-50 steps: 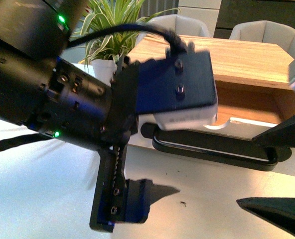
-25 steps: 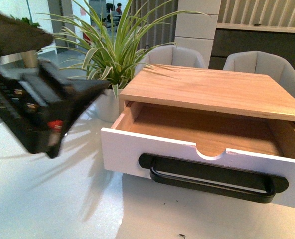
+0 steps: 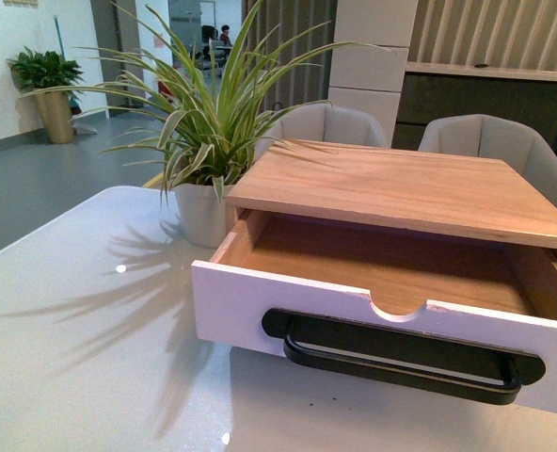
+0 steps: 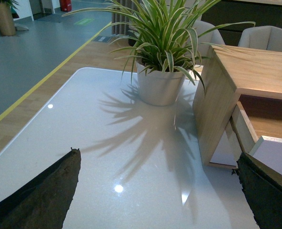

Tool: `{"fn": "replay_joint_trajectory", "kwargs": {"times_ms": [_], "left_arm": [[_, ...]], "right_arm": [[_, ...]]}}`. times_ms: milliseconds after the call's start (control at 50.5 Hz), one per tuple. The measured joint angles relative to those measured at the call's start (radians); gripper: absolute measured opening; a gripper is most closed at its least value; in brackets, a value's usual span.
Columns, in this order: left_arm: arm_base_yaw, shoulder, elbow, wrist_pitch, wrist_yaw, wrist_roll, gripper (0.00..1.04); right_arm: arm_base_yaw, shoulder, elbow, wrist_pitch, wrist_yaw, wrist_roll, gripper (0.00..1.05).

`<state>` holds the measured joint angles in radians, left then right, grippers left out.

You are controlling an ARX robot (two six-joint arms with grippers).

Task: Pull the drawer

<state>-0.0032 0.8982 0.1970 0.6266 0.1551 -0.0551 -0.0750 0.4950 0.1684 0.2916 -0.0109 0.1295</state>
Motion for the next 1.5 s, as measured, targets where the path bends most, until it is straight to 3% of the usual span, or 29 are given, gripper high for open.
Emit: {"fn": "replay_joint_trajectory", "kwargs": {"times_ms": [198,317,535,673,812,1129,1208,1287,1505], "left_arm": [[0.001,-0.001,-0.005,0.019,-0.030,-0.007,0.95],[0.004,-0.031,-0.046,0.082,-0.153,0.027,0.76],[0.003,-0.151,-0.106,0.023,-0.155,0.041,0.37],[0.003,-0.260,-0.140,-0.053,-0.155,0.043,0.03],[0.003,-0.298,-0.183,-0.039,-0.155,0.045,0.03],[0.003,-0.461,-0.184,-0.194,-0.155,0.047,0.03],[0.003,-0.515,-0.184,-0.244,-0.155,0.047,0.03],[0.003,-0.562,-0.184,-0.290,-0.156,0.047,0.03],[0.003,-0.660,-0.184,-0.387,-0.155,0.047,0.03]], "right_arm": [[0.010,-0.008,-0.005,0.014,0.005,0.010,0.92],[0.067,-0.045,-0.034,0.021,0.003,-0.072,0.73],[0.071,-0.116,-0.085,-0.003,0.011,-0.117,0.35],[0.071,-0.179,-0.109,-0.037,0.011,-0.126,0.01],[0.072,-0.217,-0.123,-0.062,0.011,-0.126,0.02],[0.073,-0.296,-0.145,-0.090,0.011,-0.126,0.02],[0.073,-0.324,-0.145,-0.120,0.011,-0.126,0.02],[0.073,-0.461,-0.145,-0.280,0.011,-0.126,0.02],[0.073,-0.488,-0.145,-0.290,0.011,-0.126,0.02]]}}
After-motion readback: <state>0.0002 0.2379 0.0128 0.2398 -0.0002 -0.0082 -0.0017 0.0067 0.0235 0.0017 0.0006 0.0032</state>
